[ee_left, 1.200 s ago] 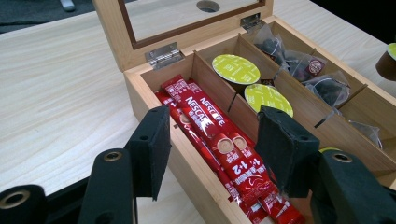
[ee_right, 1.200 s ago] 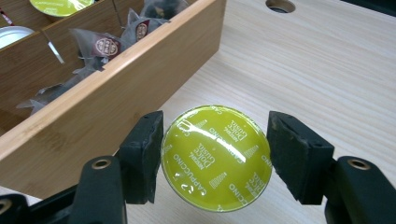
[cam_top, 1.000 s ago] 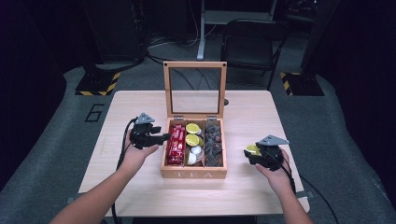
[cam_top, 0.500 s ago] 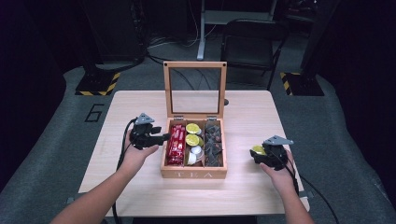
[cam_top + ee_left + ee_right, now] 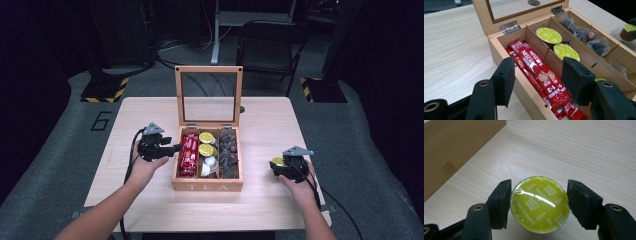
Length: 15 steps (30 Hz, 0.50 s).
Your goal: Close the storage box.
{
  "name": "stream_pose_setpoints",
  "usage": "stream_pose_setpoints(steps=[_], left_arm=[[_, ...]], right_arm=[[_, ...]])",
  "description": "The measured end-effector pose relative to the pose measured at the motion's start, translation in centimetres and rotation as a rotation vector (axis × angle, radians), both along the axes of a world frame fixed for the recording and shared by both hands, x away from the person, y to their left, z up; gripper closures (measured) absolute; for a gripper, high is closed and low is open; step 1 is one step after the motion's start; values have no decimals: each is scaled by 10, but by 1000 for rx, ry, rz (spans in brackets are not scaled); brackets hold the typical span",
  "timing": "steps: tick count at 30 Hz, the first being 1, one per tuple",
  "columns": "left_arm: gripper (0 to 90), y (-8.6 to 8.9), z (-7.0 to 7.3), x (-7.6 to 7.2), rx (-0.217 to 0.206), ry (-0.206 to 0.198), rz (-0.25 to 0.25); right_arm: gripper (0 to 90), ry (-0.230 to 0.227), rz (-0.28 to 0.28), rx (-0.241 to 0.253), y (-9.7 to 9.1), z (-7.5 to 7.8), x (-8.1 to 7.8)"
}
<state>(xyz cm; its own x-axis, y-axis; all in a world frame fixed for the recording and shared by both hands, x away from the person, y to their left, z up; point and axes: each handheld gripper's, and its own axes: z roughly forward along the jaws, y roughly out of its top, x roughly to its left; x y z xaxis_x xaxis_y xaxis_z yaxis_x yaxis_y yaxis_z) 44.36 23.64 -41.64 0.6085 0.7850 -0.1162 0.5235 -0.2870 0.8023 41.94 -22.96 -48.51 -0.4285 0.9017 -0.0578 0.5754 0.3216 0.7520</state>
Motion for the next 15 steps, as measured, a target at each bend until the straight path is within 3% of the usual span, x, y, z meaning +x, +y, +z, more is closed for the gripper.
stream_pose_setpoints(steps=[2, 13, 15], left_arm=[[449, 0, 0, 0, 0, -1, -3], [448, -2, -1, 0, -4, 9, -9], [448, -3, -2, 0, -2, 2, -2]], right_arm=[[372, 7, -24, 5, 1, -3, 1], [371, 46, -23, -18, -1, -10, 4], [370, 37, -28, -21, -1, -11, 4]])
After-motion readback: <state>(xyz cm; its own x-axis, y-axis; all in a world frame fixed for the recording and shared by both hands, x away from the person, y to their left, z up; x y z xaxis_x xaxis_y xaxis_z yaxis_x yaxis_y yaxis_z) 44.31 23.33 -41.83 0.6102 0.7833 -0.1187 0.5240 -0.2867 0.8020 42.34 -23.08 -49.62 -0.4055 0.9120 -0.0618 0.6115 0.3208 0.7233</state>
